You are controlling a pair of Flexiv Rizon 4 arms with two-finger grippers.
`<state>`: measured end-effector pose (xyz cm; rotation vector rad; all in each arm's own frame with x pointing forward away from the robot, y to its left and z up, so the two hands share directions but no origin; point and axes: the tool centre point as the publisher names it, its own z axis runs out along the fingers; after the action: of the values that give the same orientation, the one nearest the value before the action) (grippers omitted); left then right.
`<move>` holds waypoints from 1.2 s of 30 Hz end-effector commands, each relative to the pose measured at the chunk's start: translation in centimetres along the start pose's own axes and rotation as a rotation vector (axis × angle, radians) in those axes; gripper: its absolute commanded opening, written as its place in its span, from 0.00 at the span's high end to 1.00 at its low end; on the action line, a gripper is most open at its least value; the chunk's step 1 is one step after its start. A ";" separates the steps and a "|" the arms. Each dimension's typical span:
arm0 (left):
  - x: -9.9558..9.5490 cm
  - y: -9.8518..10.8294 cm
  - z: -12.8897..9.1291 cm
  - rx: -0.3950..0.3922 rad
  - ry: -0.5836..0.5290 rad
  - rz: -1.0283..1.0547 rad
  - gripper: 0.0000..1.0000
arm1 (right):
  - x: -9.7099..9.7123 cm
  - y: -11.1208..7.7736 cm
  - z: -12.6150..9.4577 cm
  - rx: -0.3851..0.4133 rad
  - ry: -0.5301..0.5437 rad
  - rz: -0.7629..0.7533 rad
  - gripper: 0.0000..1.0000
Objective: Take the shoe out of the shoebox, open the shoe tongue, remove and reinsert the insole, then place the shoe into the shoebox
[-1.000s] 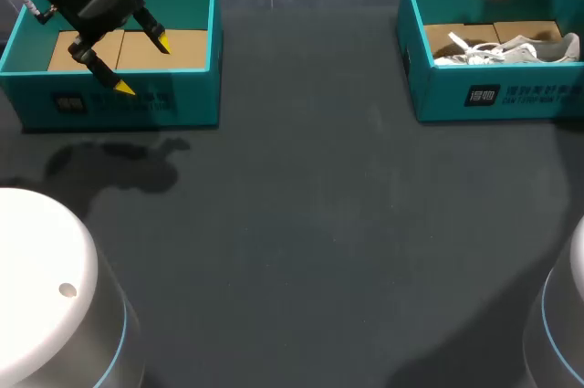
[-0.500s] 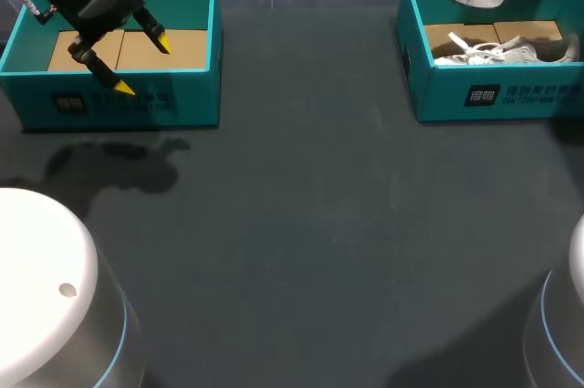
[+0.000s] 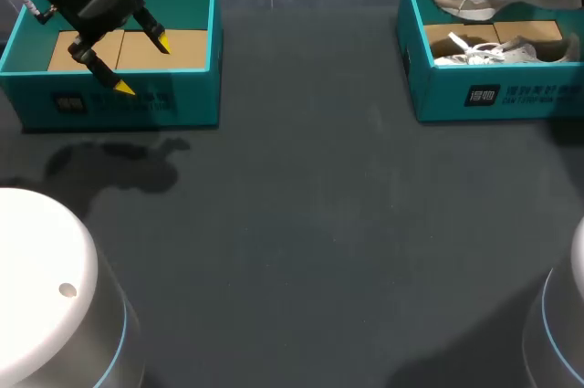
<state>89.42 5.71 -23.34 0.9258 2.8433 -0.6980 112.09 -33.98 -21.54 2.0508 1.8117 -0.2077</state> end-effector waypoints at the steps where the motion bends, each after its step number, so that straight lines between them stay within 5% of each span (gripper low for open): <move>1: 0.0 0.0 0.0 -0.001 0.002 0.001 0.00 | 0.3 0.4 0.7 -0.001 -0.002 0.014 1.00; 36: 0.0 0.0 0.0 -0.001 0.002 0.001 0.00 | 3.8 1.3 6.8 0.031 0.004 0.023 1.00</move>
<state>89.42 5.71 -23.34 0.9258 2.8434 -0.6980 114.70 -33.11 -28.35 2.0937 1.7859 -0.2391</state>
